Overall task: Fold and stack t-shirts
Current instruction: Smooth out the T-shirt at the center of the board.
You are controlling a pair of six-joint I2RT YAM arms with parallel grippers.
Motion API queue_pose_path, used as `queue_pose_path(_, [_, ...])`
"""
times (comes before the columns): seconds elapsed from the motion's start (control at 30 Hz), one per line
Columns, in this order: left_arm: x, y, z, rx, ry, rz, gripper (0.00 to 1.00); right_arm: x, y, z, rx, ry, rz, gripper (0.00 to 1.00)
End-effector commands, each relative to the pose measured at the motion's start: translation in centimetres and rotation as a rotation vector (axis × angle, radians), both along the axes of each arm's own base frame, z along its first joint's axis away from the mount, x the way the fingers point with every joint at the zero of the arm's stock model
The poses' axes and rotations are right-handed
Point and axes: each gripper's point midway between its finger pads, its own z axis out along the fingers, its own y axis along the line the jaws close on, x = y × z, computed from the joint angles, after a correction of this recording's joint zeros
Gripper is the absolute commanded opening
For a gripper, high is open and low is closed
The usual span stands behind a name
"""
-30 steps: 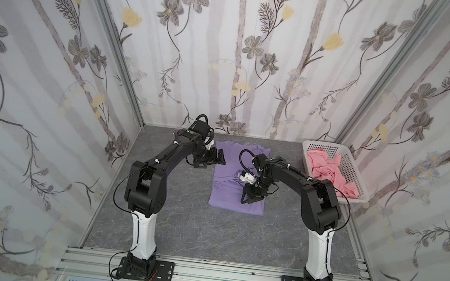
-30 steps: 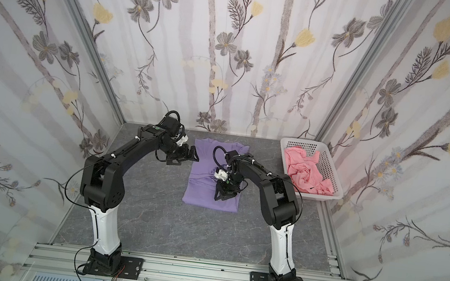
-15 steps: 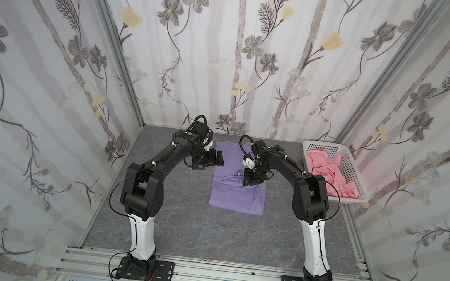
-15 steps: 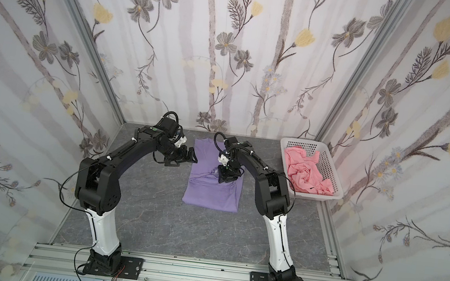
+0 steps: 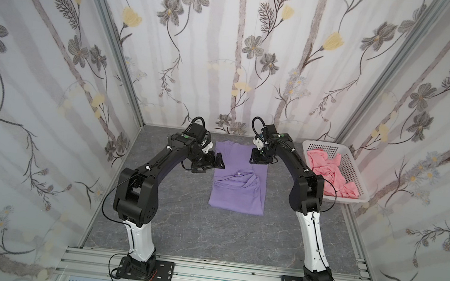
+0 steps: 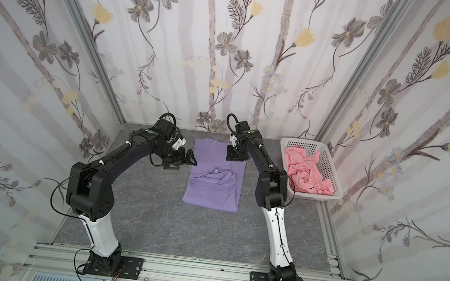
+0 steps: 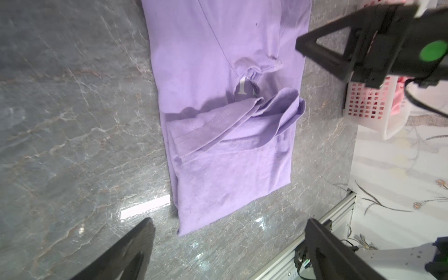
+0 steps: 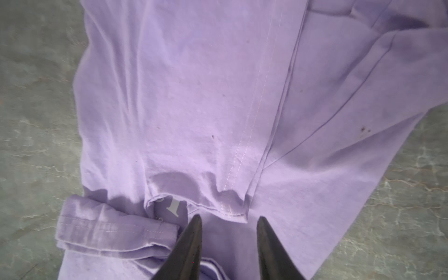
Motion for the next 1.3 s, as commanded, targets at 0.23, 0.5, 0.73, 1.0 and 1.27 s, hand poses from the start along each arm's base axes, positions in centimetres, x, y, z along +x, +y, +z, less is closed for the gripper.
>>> queue_pose_path(0.23, [-0.5, 0.2, -2.2, 0.014, 0.028, -0.002, 1.00, -12.7, 2.4, 2.4, 0.145, 0.230, 0.237, 0.40])
queue_pose_path(0.5, [0.2, -0.1, -2.6, 0.020, 0.042, -0.013, 1.00, -18.2, 5.9, -1.6, 0.150, 0.387, 0.345, 0.39])
queue_pose_path(0.73, [-0.3, 0.3, -2.3, 0.033, 0.041, -0.010, 1.00, -17.0, 8.1, -4.5, 0.114, 0.391, 0.377, 0.39])
queue_pose_path(1.0, [-1.3, 1.0, -1.7, 0.061, 0.026, -0.007, 1.00, -12.6, 8.4, -5.5, 0.026, 0.280, 0.349, 0.36])
queue_pose_path(1.27, [-1.6, 1.2, -1.6, 0.060, 0.024, -0.009, 1.00, -6.8, 8.2, -2.9, -0.007, 0.106, 0.269, 0.36])
